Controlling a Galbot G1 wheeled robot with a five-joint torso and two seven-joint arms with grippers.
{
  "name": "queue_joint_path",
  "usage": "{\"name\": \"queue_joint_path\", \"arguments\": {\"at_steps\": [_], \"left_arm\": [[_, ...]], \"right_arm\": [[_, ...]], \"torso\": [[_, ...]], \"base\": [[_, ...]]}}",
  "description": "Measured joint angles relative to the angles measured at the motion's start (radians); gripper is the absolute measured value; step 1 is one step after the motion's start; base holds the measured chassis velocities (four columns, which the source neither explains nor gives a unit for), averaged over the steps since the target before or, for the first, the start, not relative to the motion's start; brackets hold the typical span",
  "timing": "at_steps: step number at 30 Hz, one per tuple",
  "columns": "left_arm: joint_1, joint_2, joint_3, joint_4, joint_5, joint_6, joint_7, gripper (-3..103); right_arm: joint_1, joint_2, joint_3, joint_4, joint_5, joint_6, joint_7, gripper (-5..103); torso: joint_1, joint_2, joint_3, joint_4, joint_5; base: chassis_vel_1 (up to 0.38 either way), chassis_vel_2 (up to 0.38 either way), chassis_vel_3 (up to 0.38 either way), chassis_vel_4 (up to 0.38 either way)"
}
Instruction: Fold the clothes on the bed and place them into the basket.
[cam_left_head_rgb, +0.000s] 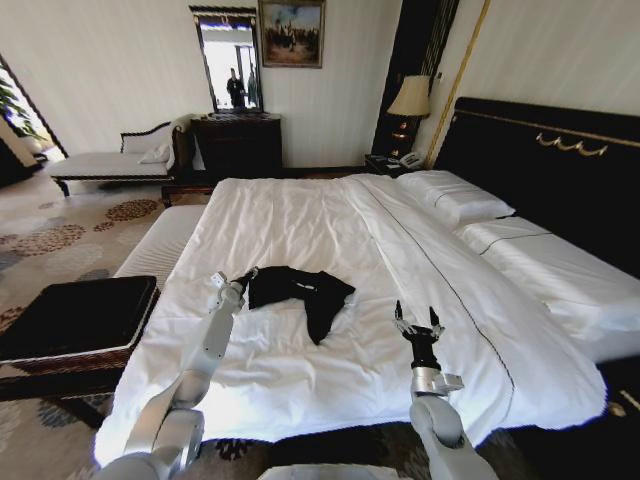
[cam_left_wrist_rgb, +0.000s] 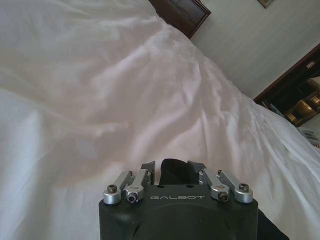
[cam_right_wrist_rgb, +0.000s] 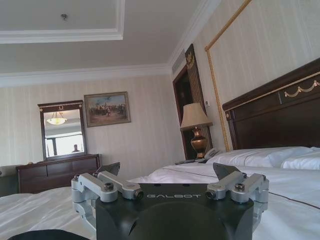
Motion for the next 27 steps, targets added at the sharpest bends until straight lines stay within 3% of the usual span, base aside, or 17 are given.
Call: {"name": "queue_joint_path", "arguments": {"at_steps": [2, 6, 8, 11, 20, 23, 24, 27], "left_arm": [[0.001, 0.001, 0.0, 0.0, 0.001, 0.0, 0.001, 36], [0.006, 0.005, 0.001, 0.0, 0.001, 0.0, 0.008, 15], [0.007, 0.006, 0.001, -0.001, 0.001, 0.0, 0.009, 15], [0.011, 0.013, 0.001, -0.008, 0.0, 0.0, 0.013, 2], [0.036, 0.035, 0.003, -0.062, -0.02, 0.002, 0.016, 0], [0.121, 0.105, 0.001, -0.218, -0.079, 0.015, 0.002, 0], [0.121, 0.105, 0.001, -0.218, -0.079, 0.015, 0.002, 0], [0.24, 0.185, -0.026, -0.411, -0.14, 0.025, -0.006, 0]], "right_arm": [[0.003, -0.001, -0.001, -0.003, 0.0, 0.0, 0.002, 100], [0.012, -0.001, -0.007, -0.014, 0.0, 0.0, 0.007, 100], [0.014, -0.001, -0.008, -0.017, 0.0, 0.0, 0.008, 100], [0.017, -0.003, -0.008, -0.023, 0.002, 0.0, 0.011, 100], [0.028, -0.01, -0.011, -0.034, 0.023, -0.005, 0.023, 100], [0.045, -0.034, -0.03, -0.027, 0.127, -0.037, 0.035, 100], [0.045, -0.034, -0.03, -0.027, 0.127, -0.037, 0.035, 100], [0.07, -0.085, -0.07, -0.012, 0.267, -0.071, 0.04, 100]], "torso": [[0.0, 0.0, 0.0, 0.0, 0.0], [0.0, 0.0, 0.0, 0.0, -0.0001], [0.0, 0.0, 0.0, 0.0, -0.0001], [0.0, 0.0, 0.0, 0.0, 0.0], [0.0, 0.0, 0.0, -0.0004, -0.0002], [0.0, 0.0, 0.0, -0.0004, -0.0003], [0.0, 0.0, 0.0, -0.0004, -0.0003], [0.0, 0.0, 0.0, 0.0005, 0.0]], "base": [[0.0, 0.0, 0.0, 0.0], [0.0, 0.0, 0.0, 0.0], [0.0, 0.0, 0.0, 0.0], [0.0, 0.0, 0.0, 0.0], [0.0, 0.0, 0.0, 0.0], [0.0, 0.0, 0.0, 0.0], [0.0, 0.0, 0.0, 0.0], [0.0, 0.0, 0.0, 0.0]]}}
